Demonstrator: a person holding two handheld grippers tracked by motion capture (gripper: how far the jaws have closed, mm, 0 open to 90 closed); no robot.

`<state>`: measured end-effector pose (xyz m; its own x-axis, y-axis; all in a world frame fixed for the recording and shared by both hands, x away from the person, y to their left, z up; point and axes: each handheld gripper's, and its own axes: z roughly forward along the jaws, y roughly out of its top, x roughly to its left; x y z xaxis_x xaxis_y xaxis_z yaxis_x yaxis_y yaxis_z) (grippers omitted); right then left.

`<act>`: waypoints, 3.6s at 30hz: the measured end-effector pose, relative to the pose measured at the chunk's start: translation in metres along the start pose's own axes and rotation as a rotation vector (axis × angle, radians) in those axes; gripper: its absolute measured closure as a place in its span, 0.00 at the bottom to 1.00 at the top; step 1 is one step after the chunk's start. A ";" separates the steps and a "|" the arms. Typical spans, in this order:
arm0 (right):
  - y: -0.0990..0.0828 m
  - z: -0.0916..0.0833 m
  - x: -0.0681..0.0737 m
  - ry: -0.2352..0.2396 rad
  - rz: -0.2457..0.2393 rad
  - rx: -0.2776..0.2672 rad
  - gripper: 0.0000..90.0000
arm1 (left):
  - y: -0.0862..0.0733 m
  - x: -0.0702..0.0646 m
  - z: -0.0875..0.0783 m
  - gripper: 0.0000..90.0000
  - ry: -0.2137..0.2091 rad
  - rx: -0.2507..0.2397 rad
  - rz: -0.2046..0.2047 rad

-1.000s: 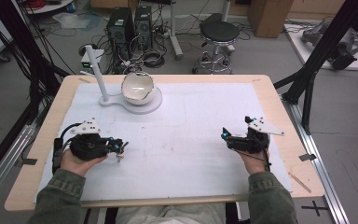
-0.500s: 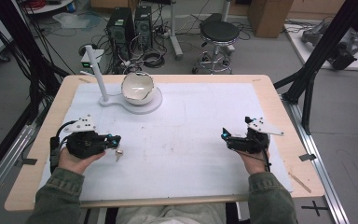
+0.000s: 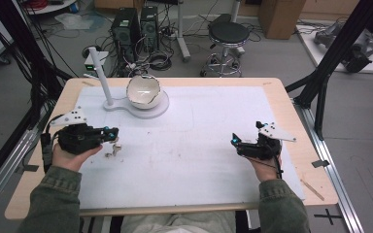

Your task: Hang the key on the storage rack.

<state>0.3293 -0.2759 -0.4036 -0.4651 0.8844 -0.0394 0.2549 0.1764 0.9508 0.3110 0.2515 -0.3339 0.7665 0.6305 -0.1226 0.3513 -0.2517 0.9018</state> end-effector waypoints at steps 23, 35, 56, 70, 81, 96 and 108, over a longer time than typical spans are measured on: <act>-0.002 -0.004 -0.001 -0.016 0.001 0.004 0.01 | 0.071 0.039 -0.029 0.97 0.112 -0.037 0.023; -0.003 -0.005 -0.002 -0.021 -0.001 0.006 0.01 | 0.098 0.059 -0.024 0.97 0.159 -0.020 0.023; -0.005 -0.007 -0.003 -0.033 -0.013 0.020 0.01 | 0.110 0.113 -0.021 0.97 0.206 -0.035 -0.058; -0.007 -0.011 -0.004 -0.043 -0.015 0.022 0.01 | 0.106 0.153 -0.015 0.97 0.238 -0.149 -0.198; -0.008 -0.013 -0.005 -0.051 -0.020 0.028 0.01 | 0.105 0.158 -0.010 0.97 0.246 -0.217 -0.212; -0.009 -0.013 -0.004 -0.050 -0.018 0.033 0.01 | 0.105 0.161 0.001 0.97 0.266 -0.218 -0.247; -0.009 -0.014 -0.005 -0.049 -0.019 0.032 0.01 | 0.106 0.163 0.006 0.97 0.275 -0.255 -0.291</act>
<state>0.3174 -0.2879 -0.4076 -0.4282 0.9007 -0.0733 0.2733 0.2064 0.9395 0.4760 0.3235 -0.2609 0.4731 0.8277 -0.3019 0.3607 0.1307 0.9235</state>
